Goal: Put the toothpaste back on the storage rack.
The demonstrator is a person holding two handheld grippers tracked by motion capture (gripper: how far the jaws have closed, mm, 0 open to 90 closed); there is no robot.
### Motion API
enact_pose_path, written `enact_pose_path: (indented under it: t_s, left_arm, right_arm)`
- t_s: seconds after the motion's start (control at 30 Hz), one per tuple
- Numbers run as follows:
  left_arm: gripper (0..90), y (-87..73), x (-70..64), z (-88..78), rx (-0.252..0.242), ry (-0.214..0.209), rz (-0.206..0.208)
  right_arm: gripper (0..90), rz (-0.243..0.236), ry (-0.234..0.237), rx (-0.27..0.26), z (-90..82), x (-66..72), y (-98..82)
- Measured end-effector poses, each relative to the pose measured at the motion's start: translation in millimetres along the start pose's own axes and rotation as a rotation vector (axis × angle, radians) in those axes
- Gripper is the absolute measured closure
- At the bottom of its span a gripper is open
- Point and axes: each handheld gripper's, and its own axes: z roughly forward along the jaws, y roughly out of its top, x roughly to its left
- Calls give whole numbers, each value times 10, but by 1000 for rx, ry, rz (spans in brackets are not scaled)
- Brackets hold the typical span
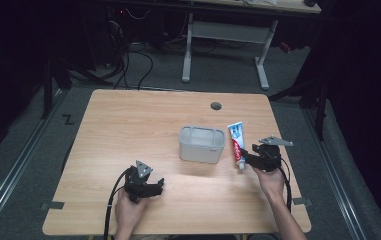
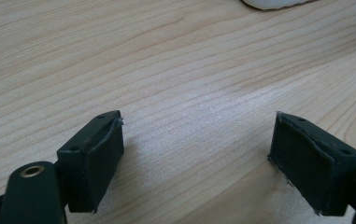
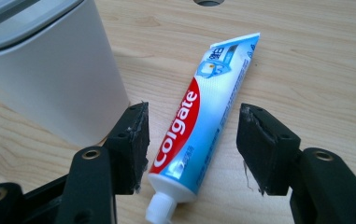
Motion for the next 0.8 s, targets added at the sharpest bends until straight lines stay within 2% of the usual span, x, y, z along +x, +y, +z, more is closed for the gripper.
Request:
enact_pose_path:
  t_s: [0.37,0.8]
  left_arm:
    - [177,1,-1,0,1,0,2]
    - [176,1,-1,0,2,0,3]
  right_arm:
    - [462,-7,-41,59,246,-30,165]
    - [455,15,-47,122,496,-66,314]
